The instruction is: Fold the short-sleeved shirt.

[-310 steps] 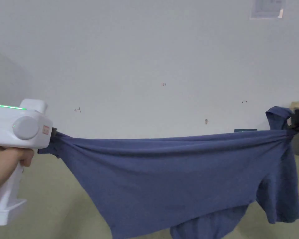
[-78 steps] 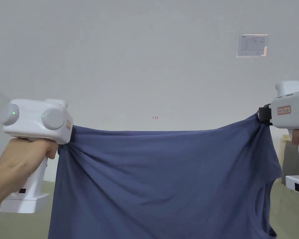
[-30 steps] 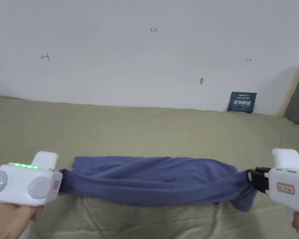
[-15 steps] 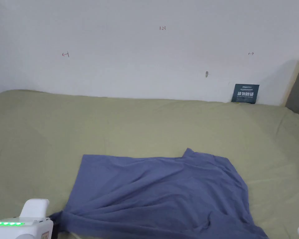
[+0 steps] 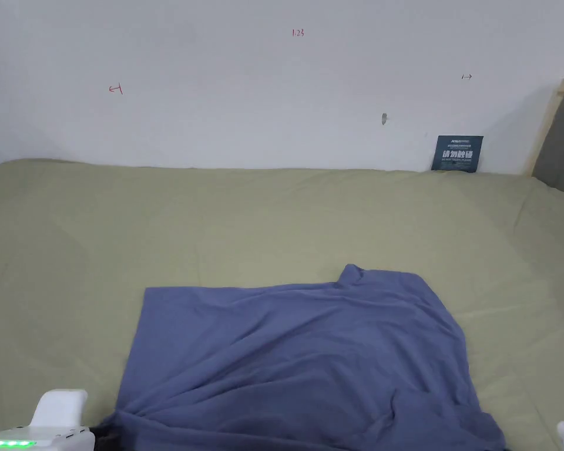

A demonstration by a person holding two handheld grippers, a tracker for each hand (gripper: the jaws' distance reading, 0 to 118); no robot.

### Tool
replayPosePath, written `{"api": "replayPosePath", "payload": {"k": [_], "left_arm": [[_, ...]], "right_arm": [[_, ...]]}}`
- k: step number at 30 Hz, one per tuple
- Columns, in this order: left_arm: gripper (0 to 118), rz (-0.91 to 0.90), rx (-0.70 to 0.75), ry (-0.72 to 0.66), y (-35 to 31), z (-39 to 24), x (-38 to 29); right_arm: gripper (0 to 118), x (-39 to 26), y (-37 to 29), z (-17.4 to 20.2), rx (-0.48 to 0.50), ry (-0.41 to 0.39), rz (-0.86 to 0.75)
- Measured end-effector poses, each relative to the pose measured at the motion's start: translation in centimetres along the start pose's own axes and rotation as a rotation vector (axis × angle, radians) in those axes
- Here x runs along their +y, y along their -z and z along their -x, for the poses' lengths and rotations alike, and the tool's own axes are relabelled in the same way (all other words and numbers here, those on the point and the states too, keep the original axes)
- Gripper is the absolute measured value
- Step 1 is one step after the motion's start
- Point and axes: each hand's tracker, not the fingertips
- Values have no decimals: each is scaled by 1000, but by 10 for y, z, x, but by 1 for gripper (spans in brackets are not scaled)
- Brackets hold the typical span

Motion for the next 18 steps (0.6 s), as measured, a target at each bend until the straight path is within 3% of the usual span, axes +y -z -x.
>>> {"api": "replayPosePath", "payload": {"k": [1,2,7,9,10,11,12,13,14,18], "left_arm": [[89,5,9,1,1,1,-1],[118,4,8,1,-6,1,-3],[113,-92,8,-17,-41,-3,4],[112,-162,1,-23,-58,-11,7],[108,-201,17,-48,-70,-14,8],[91,-239,15,-62,-80,-16,9],[66,-271,7,-71,-84,-17,9],[27,-283,19,-80,-90,-19,10],[0,-287,13,-90,-92,-20,9],[0,-300,28,-89,-100,-21,5]], "right_arm": [[75,1,1,0,-7,3,12],[104,1,-1,-1,-6,0,10],[108,8,-15,8,-30,47,-88],[107,12,-23,15,-54,28,-139],[106,14,-27,19,-74,14,-170],[99,14,-31,23,-73,3,-197],[80,15,-36,27,-74,-7,-227],[47,17,-41,31,-74,-19,-254],[2,16,-42,34,-87,-34,-274],[2,17,-44,40,-94,-59,-286]]}}
